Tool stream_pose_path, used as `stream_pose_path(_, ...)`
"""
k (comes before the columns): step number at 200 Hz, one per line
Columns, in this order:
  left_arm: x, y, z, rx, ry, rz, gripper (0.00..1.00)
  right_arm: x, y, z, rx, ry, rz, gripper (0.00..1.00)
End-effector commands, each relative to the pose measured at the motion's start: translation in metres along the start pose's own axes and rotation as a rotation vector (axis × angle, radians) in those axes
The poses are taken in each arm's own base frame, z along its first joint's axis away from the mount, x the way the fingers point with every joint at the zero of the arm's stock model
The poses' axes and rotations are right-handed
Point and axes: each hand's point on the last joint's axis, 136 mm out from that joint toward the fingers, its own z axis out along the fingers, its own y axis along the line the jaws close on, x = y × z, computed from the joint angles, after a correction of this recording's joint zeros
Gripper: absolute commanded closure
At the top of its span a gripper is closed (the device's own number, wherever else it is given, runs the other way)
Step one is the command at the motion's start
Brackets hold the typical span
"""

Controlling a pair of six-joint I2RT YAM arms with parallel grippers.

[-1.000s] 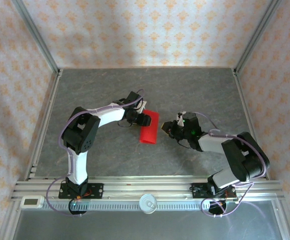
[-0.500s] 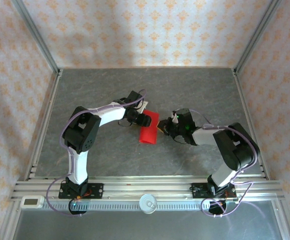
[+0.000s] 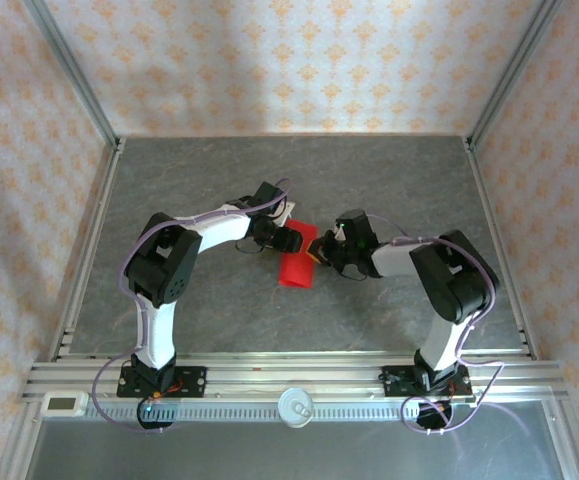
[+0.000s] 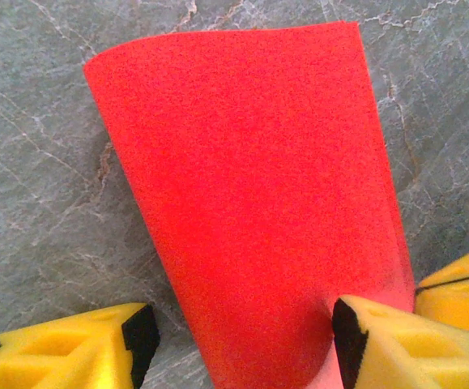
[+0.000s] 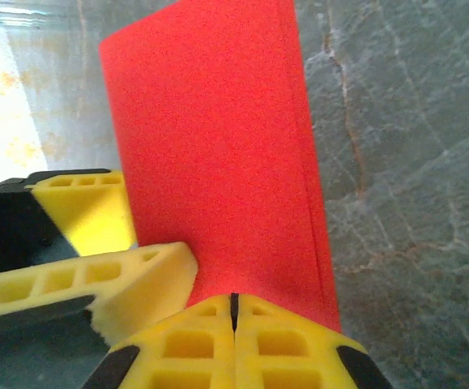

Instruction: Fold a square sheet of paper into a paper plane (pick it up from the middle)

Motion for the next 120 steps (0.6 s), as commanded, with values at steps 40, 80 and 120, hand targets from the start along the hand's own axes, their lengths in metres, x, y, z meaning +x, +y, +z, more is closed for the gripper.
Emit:
stream_pose_path(40,0.012,0.028,0.014,-0.087,0.024,-0.032,0.34,0.005,-0.023,0.013,0.125,0.052,-0.022,0.93)
stream_pose_path(80,0.0,0.016,0.001,-0.04,-0.018,-0.05,0.32,0.006,-0.068,0.009,0.332,0.064,-0.071,0.94)
stream_pose_path(120,-0.02,-0.008,-0.036,0.06,-0.147,-0.153,0.32,0.018,-0.079,0.009,0.361,0.165,-0.146,0.95)
